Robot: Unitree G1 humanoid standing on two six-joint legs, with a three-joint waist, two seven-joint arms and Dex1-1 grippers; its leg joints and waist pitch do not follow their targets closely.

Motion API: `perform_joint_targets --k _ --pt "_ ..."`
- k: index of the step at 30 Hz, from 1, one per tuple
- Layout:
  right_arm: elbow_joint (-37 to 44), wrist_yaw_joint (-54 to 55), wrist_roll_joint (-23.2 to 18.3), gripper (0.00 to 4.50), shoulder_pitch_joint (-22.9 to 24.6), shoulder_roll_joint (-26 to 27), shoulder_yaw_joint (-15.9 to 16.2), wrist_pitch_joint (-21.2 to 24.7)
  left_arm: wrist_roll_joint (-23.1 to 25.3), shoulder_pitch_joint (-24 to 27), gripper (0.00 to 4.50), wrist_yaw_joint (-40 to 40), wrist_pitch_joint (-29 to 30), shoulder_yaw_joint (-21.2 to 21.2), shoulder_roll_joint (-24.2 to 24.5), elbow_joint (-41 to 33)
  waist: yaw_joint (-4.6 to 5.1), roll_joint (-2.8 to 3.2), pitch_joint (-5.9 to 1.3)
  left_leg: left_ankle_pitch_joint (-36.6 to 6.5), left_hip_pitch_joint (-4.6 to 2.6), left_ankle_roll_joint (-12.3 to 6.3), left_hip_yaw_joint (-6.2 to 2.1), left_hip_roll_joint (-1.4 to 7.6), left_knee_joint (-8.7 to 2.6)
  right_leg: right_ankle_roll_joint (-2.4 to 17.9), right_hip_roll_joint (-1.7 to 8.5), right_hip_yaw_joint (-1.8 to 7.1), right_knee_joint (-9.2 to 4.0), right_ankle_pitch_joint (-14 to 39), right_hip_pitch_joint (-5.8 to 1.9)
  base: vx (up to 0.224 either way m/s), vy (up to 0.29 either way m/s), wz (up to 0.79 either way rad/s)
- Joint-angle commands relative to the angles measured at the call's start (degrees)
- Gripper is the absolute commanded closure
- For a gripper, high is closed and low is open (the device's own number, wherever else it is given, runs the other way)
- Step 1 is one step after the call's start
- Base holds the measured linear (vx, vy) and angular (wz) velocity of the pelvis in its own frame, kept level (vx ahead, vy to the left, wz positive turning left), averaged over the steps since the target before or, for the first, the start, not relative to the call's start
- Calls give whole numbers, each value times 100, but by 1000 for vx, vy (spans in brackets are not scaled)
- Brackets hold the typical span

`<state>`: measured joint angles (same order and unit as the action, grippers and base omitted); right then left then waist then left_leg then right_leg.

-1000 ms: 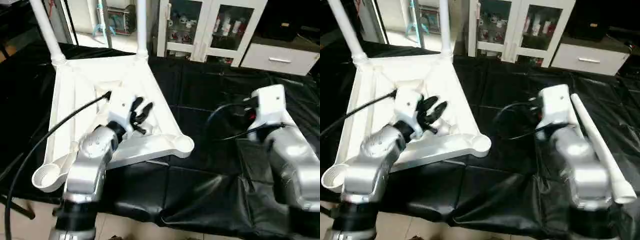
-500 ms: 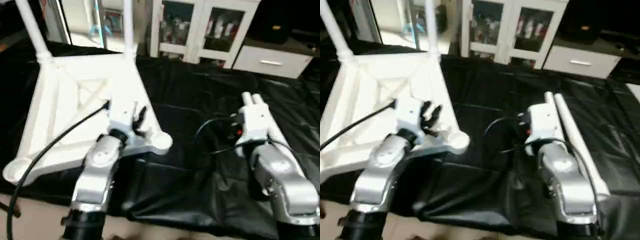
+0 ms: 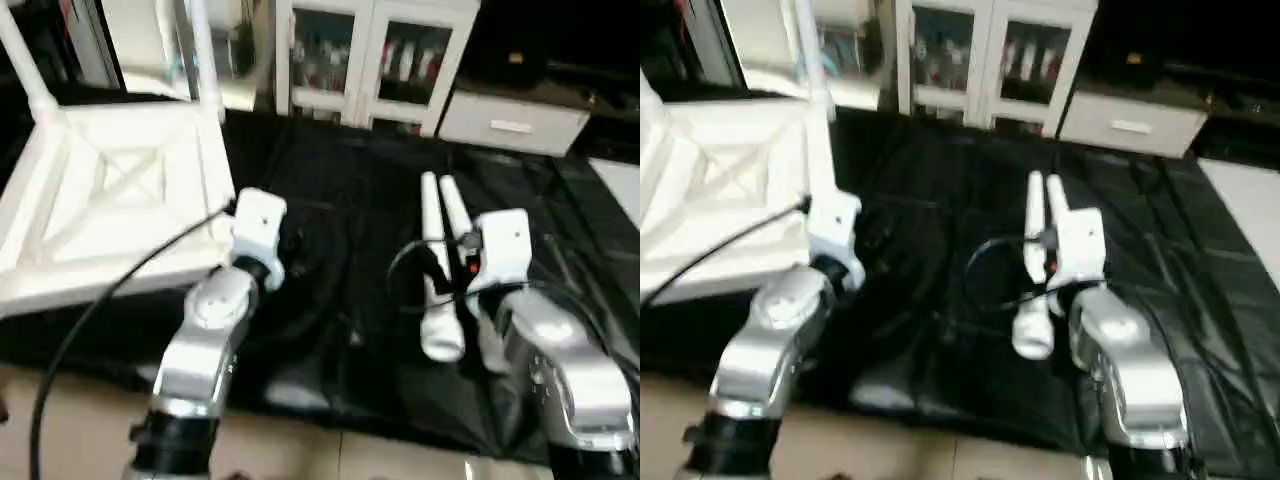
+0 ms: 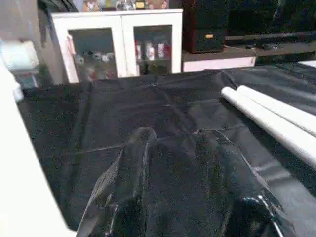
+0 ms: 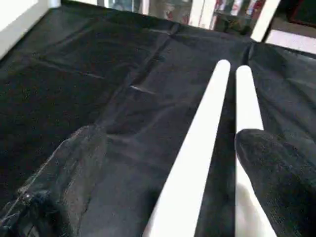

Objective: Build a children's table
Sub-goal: Pick table leg

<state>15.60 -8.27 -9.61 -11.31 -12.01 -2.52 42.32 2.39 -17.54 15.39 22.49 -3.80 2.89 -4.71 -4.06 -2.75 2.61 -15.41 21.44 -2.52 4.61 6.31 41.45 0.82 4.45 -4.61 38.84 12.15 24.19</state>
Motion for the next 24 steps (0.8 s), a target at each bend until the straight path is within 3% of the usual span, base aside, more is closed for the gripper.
perform_joint_targets --k 1,2,3,4,5,6,7,8,9,10,11,12,13,14,15,16,17,18,19,20,21,22,23,24 --pt "-39 70 -38 0 -157 63 -4 141 60 37 283 214 11 -118 125 -37 16 6 -116 -599 -264 225 11 279 -573 286 563 247 -1265 4064 -128 -118 41 7" --pt "-117 93 -23 0 -287 62 1 223 -40 46 283 455 104 -203 210 -98 187 212 -172 -1882 -376 250 -83 605 -978 313 181 37 -980 3069 -145 -118 41 7" --pt "-120 94 -22 0 -292 62 1 227 -45 47 283 464 107 -206 213 -101 286 219 -168 -2335 -288 257 -181 774 -1140 366 148 17 -849 2355 -279 -106 69 9" --pt "-276 128 -17 0 -473 57 -30 322 -151 35 283 715 155 -290 326 -147 295 387 -197 -2943 -231 411 -286 996 -1362 477 158 36 -590 972 -446 -107 78 8" --pt "-276 128 -17 0 -473 57 -30 322 -151 35 283 715 155 -290 326 -147 313 397 -162 -3162 -212 464 -273 1015 -1440 519 181 54 -531 554 -453 -107 78 8" --pt "-357 145 -11 0 -555 61 -54 370 -199 22 283 801 156 -334 394 -155 350 363 -106 -3478 -199 586 -198 911 -1474 503 247 84 -584 494 -475 -111 75 8" --pt "-494 167 24 0 -675 39 -57 465 -324 37 283 1034 176 -420 489 -218 329 289 -53 -3652 -258 764 -54 721 -1366 382 327 142 -849 1663 -407 -63 23 8" --pt "-538 174 38 0 -715 31 -56 499 -368 40 283 1112 181 -449 520 -237 323 243 -40 -3598 -344 834 28 602 -1242 266 377 142 -1028 2594 -315 -63 23 8" --pt "-748 205 99 0 -887 -5 -30 679 -478 57 283 1395 200 -571 653 -305 353 195 19 -3351 -644 863 141 415 -930 -141 413 -103 -1506 4313 -47 0 0 0" --pt "-962 221 136 0 -1039 -34 -12 805 -583 84 283 1623 273 -645 735 -367 423 215 -27 -3076 -662 806 138 398 -846 -423 417 -387 -1643 4532 -185 0 0 0" --pt "-1095 233 131 0 -1125 -33 -29 885 -632 103 283 1753 280 -688 788 -402 427 319 -30 -3351 -538 789 80 536 -1051 -441 347 -485 -1478 4046 -391 0 0 0" --pt "-1286 247 136 0 -1256 -37 -40 1022 -708 120 283 1905 228 -695 841 -431 268 430 -10 -4439 357 846 11 895 -1847 -112 203 -261 118 1521 -1117 -97 16 -9" --pt "-1572 264 176 0 -1421 -60 -17 1164 -840 152 283 2136 215 -699 935 -484 113 477 1 -4565 264 835 190 779 -1889 -27 79 -280 15 831 -882 -76 -51 8" --pt "-1783 275 207 0 -1547 -78 1 1260 -930 158 283 2294 208 -700 1003 -507 151 -26 -223 -2691 -358 736 119 559 -1249 -21 600 353 -621 2644 -421 -76 -51 8" --pt "-2047 310 227 0 -1689 -73 -15 1351 -1007 172 283 2483 204 -723 1103 -539 88 110 -125 -1887 -309 833 159 453 -907 197 971 466 -1012 3829 -300 23 -109 3" --pt "-2251 332 241 0 -1794 -71 -19 1394 -1090 183 283 2629 264 -749 1190 -575 10 -34 -236 -392 -24 654 188 489 -848 45 931 514 -1023 4173 -494 13 -53 -10" --pt "-2468 364 296 0 -1905 -89 17 1419 -1191 209 283 2805 347 -788 1293 -647 -65 -16 -298 119 61 643 203 535 -969 61 816 450 -896 3548 -566 48 -83 -22" --pt "-2817 392 309 0 -2089 -70 2 1391 -1301 252 283 3065 409 -852 1473 -772 -113 88 -335 600 -49 685 286 566 -1057 274 568 328 -749 2137 -441 39 -74 -7" --pt "-2998 389 303 0 -2188 -54 -7 1362 -1345 262 283 3153 434 -859 1534 -817 -103 87 -348 682 -66 680 311 586 -1070 452 516 311 -669 1437 -425 57 -83 -15" --pt "-3159 359 297 0 -2275 -48 5 1340 -1376 266 283 3211 445 -859 1582 -847 -81 171 -331 474 46 751 332 588 -1134 714 418 279 -588 553 -471 22 -54 -4" --pt "-3159 359 297 0 -2275 -48 5 1340 -1376 266 283 3211 445 -859 1582 -847 -92 215 -351 199 -18 875 362 629 -1125 848 367 288 -559 75 -436 0 0 0" --pt "-3378 306 274 0 -2375 -30 17 1309 -1427 273 283 3266 493 -852 1628 -899 -79 184 -363 207 2 858 370 627 -1114 955 356 295 -531 -364 -493 0 0 0" --pt "-3521 299 294 0 -2431 -33 42 1295 -1486 283 283 3316 545 -856 1665 -950 -85 132 -361 239 10 819 389 624 -1117 986 353 297 -535 -505 -503 0 0 0" --pt "-3521 299 294 0 -2431 -33 42 1295 -1486 283 283 3316 545 -856 1665 -950 -85 141 -335 175 25 778 396 619 -1132 1032 364 295 -537 -482 -513 0 0 0"
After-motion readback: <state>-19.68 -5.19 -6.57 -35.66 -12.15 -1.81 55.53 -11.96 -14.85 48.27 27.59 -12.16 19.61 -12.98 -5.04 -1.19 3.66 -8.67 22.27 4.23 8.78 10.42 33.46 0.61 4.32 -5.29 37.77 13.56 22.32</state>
